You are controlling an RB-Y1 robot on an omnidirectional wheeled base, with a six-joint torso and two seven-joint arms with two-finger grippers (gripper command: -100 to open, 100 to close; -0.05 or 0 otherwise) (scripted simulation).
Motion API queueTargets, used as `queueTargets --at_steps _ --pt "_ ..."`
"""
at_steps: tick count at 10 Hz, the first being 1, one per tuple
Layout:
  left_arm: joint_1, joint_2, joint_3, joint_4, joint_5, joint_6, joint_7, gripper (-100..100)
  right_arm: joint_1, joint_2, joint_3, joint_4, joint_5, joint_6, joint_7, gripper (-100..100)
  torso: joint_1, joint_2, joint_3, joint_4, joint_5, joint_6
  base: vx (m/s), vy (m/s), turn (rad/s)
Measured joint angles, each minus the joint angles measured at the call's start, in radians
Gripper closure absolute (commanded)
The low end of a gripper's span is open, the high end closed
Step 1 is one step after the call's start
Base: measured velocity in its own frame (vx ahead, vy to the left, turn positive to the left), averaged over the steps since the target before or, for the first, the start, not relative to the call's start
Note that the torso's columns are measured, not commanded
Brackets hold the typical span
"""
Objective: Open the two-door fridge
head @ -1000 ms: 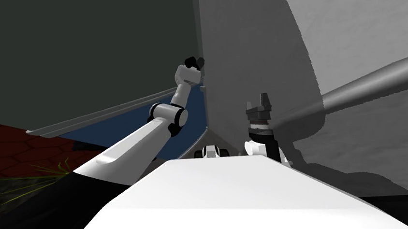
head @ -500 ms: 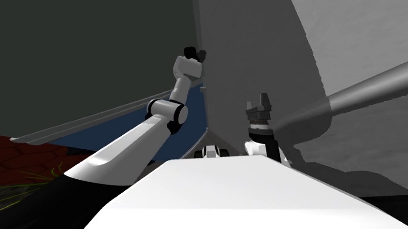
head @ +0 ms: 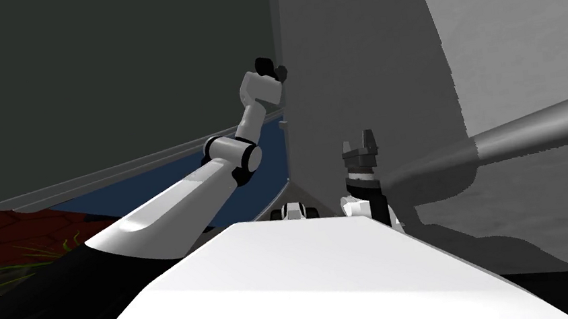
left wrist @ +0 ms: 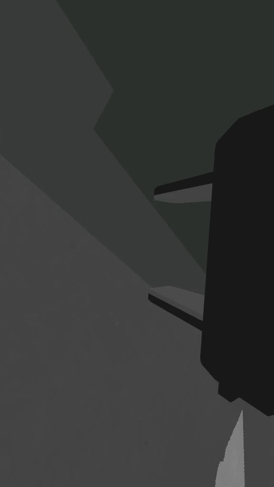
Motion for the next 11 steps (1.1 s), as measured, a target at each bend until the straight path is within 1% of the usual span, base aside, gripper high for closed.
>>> queueTargets --at_steps 1,2,3,4,6,7,8,9,10,11 --pt "0.013 -0.018 -0.009 -0.048 0.005 0.016 -0.006 100 0.0 0.0 0.0 0.0 0.0 0.0 0.0 0 0.001 0.004 0.001 -0.002 0.0 0.004 -0.235 0.093 -0.139" --pt "0.003 -0.031 -0.013 -0.046 0.01 0.02 -0.007 100 -0.001 0.0 0.0 0.0 0.0 0.0 0.0 0 0.002 0.004 0.002 -0.002 0.001 0.001 -0.133 0.055 -0.083" --pt "-0.005 -0.036 -0.014 -0.025 0.016 0.013 -0.006 100 0.0 0.0 0.0 0.0 0.0 0.0 0.0 0 0.003 -0.001 0.0 0.0 0.003 -0.003 -0.181 0.073 -0.161" --pt "0.002 -0.051 -0.021 -0.054 0.031 0.023 -0.011 100 0.0 0.0 0.0 0.0 0.0 0.0 0.0 0 0.003 0.001 0.001 -0.001 0.001 0.001 -0.19 0.087 -0.111" --pt "-0.036 -0.071 -0.026 -0.005 0.052 0.003 -0.015 100 0.0 0.0 0.0 0.0 0.0 0.0 0.0 0 0.003 0.001 0.001 0.0 0.002 -0.001 -0.18 0.085 -0.104" --pt "-0.031 -0.086 -0.033 -0.03 0.064 0.012 -0.019 100 0.0 0.0 0.0 0.0 0.0 0.0 0.0 0 0.004 0.002 0.002 0.001 0.002 -0.001 -0.207 0.083 -0.133" --pt "-0.053 -0.101 -0.036 0.001 0.072 -0.002 -0.02 100 0.0 0.0 0.0 0.0 0.0 0.0 0.0 0 0.002 0.003 0.002 0.0 0.001 0.0 -0.164 0.05 -0.078" --pt "-0.048 -0.113 -0.04 -0.008 0.074 -0.004 -0.019 100 0.0 0.0 0.0 0.0 0.0 0.0 0.0 0 0.002 0.0 0.001 0.0 0.002 -0.002 -0.212 0.075 -0.129" --pt "-0.037 -0.132 -0.049 -0.05 0.085 0.017 -0.023 100 0.0 0.0 0.0 0.0 0.0 0.0 0.0 0 0.002 0.002 0.002 0.0 0.001 0.001 -0.214 0.069 -0.113" --pt "-0.051 -0.148 -0.051 -0.033 0.086 0.012 -0.021 100 0.0 0.0 0.0 0.0 0.0 0.0 0.0 0 0.001 0.001 0.001 0.0 0.0 0.0 -0.223 0.057 -0.089"
